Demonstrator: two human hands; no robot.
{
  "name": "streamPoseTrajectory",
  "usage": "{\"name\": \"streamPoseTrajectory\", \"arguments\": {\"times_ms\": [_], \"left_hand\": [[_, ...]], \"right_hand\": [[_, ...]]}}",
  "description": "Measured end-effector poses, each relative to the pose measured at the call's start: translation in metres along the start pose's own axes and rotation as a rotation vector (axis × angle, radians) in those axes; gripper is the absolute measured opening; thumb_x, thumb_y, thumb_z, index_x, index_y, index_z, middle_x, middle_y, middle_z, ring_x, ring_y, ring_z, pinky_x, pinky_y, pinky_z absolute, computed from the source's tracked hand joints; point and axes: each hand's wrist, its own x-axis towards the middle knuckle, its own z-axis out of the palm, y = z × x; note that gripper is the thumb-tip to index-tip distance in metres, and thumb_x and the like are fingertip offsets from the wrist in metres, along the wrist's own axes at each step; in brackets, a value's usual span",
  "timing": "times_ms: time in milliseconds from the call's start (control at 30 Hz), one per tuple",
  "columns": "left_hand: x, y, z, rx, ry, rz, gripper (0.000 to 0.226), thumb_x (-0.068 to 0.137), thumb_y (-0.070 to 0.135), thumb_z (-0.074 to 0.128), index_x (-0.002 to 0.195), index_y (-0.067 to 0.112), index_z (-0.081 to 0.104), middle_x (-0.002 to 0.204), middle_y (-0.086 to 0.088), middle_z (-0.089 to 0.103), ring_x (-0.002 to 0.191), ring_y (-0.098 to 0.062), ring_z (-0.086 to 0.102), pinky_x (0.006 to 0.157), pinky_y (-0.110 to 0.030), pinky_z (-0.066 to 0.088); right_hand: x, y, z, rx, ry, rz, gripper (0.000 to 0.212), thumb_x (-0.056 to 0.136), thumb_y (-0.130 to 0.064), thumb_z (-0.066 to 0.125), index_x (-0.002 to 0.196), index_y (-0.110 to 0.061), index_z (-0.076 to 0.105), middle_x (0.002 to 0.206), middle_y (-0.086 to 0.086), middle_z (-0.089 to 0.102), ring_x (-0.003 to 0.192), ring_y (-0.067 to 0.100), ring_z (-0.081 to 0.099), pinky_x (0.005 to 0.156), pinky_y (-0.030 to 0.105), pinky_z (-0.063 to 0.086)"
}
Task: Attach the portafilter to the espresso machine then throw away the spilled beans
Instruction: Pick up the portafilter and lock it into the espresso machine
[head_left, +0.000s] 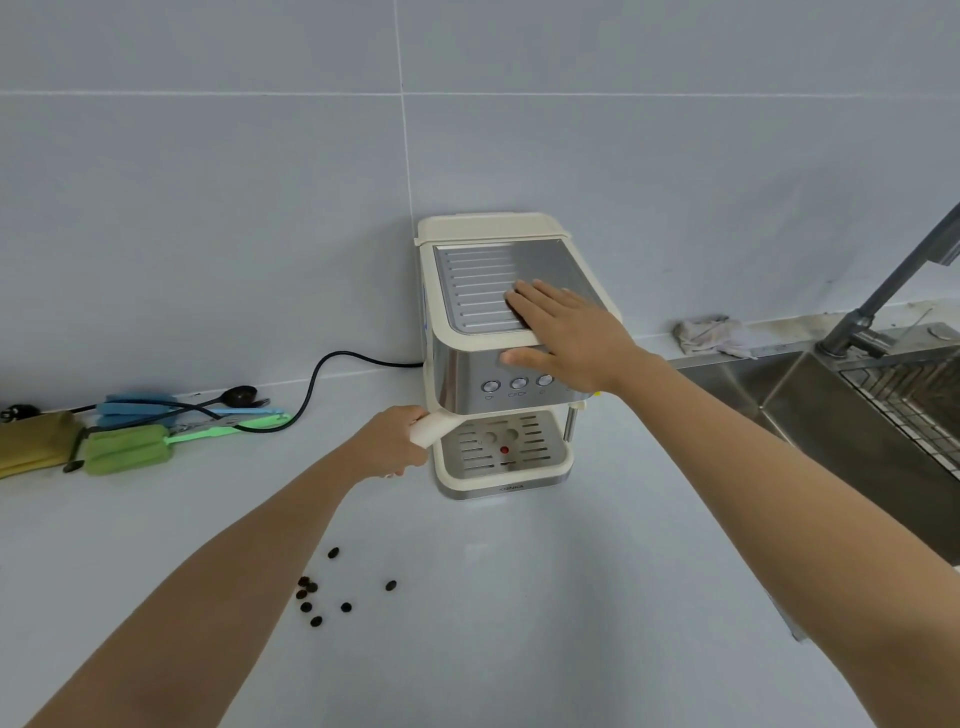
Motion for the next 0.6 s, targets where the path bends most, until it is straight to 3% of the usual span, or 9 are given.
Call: {"name": "streamPoseTrajectory", "arguments": {"times_ms": [267, 400, 600], "left_hand": [[-0.006, 0.004, 0.011, 0.013, 0.017, 0.007, 0.041, 0.073, 0.003, 0.055, 0.113, 0.012, 0.049, 0.074, 0.002, 0.049, 0.046, -0.014, 0.047, 0.036, -0.017, 0.035], [-0.009, 0.006, 0.015, 0.018, 0.040, 0.005, 0.043, 0.075, 0.004, 0.054, 0.116, 0.011, 0.048, 0.084, -0.003, 0.050, 0.049, -0.013, 0.047, 0.039, -0.018, 0.036], [-0.012, 0.008, 0.017, 0.050, 0.049, -0.003, 0.042, 0.076, 0.005, 0.053, 0.118, 0.011, 0.047, 0.078, 0.000, 0.047, 0.049, -0.014, 0.048, 0.040, -0.019, 0.037]], "right_hand": [[0.000, -0.001, 0.001, -0.006, -0.008, 0.023, 0.071, 0.091, -0.053, 0.034, 0.144, -0.011, 0.014, 0.155, 0.008, 0.015, 0.142, 0.025, 0.011, 0.115, 0.038, 0.012], [0.000, -0.002, 0.001, -0.014, -0.020, 0.036, 0.071, 0.091, -0.053, 0.033, 0.145, -0.011, 0.012, 0.155, 0.008, 0.013, 0.142, 0.024, 0.010, 0.115, 0.039, 0.011], [0.000, -0.003, 0.000, -0.013, -0.024, 0.040, 0.071, 0.091, -0.053, 0.032, 0.145, -0.011, 0.012, 0.155, 0.008, 0.013, 0.143, 0.024, 0.009, 0.116, 0.039, 0.011]]}}
